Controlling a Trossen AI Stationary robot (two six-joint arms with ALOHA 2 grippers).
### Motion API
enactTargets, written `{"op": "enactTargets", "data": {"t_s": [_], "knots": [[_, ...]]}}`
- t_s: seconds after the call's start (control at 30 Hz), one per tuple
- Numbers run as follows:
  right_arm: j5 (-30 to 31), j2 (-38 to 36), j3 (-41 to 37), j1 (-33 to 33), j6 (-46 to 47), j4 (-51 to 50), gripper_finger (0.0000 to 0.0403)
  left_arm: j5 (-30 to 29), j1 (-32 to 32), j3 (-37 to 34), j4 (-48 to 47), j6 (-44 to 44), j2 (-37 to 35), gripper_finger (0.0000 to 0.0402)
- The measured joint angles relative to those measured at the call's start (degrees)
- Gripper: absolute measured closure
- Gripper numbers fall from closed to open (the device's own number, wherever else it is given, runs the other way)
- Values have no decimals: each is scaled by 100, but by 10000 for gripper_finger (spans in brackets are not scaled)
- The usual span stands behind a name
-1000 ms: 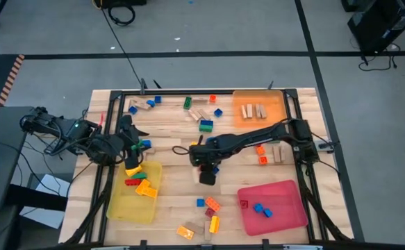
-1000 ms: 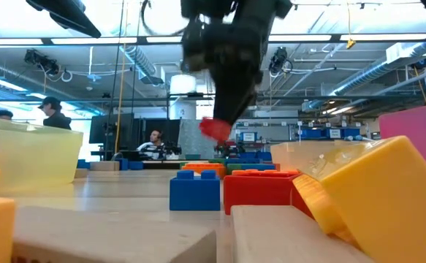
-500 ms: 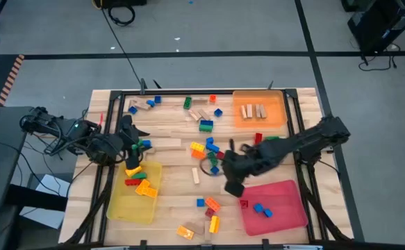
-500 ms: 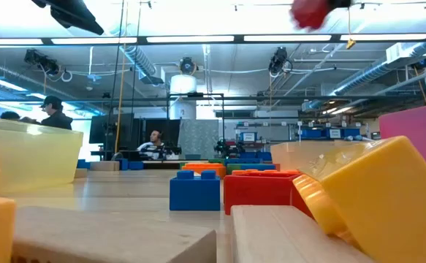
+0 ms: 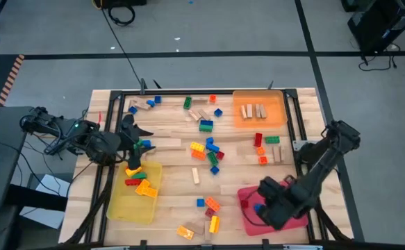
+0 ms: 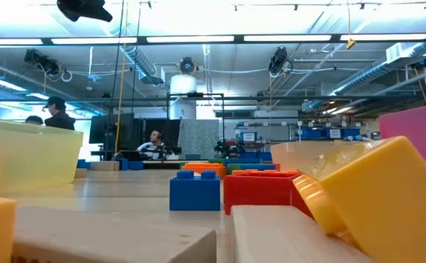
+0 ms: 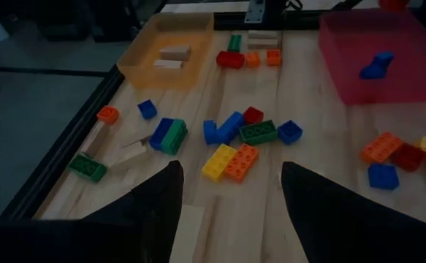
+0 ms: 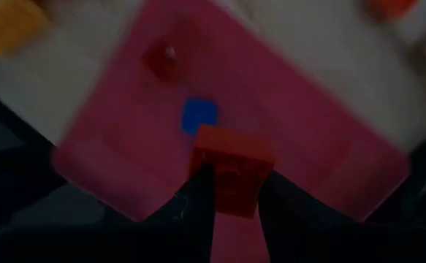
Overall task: Sort blocks by size
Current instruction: Put the small red game piece into the red bin
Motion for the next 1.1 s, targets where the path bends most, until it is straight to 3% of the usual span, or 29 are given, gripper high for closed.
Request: {"op": "enactTargets", "data": {"t_s": [0.3, 0.43, 0.57, 0.73, 1.1], "knots": [[-686, 4, -1687, 511, 892, 1571, 310, 0, 0, 0, 102, 13, 0, 163], [-703, 4, -2279, 562, 1048, 2203, 309, 0, 0, 0, 104, 13, 0, 163], [-682, 4, -2690, 551, 1034, 2734, 282, 0, 2, 0, 100, 13, -2, 163], [-686, 4, -2916, 551, 1306, 2899, 254, 1, 1, 0, 96, 13, -2, 163], [-692, -18, -2914, 551, 1364, 3221, 240, 2, 0, 0, 94, 13, 0, 163]]}}
